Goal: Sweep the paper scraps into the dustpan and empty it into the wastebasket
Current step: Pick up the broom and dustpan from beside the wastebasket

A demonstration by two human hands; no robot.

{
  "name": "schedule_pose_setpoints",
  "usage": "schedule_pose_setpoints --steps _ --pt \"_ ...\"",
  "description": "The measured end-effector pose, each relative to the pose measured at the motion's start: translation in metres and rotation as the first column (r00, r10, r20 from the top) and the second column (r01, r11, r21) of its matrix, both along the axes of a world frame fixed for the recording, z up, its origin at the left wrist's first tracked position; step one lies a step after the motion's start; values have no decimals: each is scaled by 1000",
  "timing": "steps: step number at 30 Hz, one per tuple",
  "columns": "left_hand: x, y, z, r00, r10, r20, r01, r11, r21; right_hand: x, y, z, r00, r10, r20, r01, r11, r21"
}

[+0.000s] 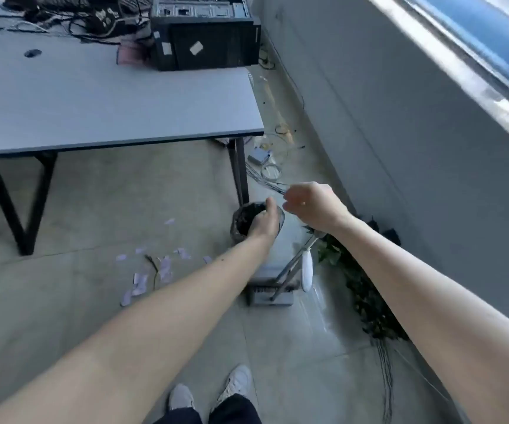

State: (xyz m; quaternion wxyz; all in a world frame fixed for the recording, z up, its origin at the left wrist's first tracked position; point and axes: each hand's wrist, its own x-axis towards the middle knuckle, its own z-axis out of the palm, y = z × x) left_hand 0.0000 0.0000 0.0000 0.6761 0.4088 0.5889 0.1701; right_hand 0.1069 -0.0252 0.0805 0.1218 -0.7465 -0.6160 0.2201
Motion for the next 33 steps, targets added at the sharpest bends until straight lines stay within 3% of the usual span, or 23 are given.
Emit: schedule_pose_setpoints --steps 2,4,8,13,19,26,33 --pt "14 -7 -21 998 20 -57 -23 998 -54 3 7 -10 923 128 362 -71 984 -166" --pt "25 -20 -43 996 -27 -91 18 995 -101 5 12 -21 760 307 572 -116 931 -346" --pt "47 -31 -73 976 -133 -172 109 984 -140 10 24 -48 529 560 638 -64 776 -627" --pt "69 -35 -113 921 -278 -274 233 955 -185 20 34 -94 499 660 562 42 629 -776" --pt "85 -34 -129 829 -431 -356 380 902 -206 16 37 -114 501 676 541 70 591 -804" --pt "76 -25 -125 942 -274 -195 223 943 -249 27 55 -110 547 649 529 6 629 -778" --pt "35 -16 -125 964 -254 -78 224 933 -281 55 80 -67 548 609 573 15 678 -735"
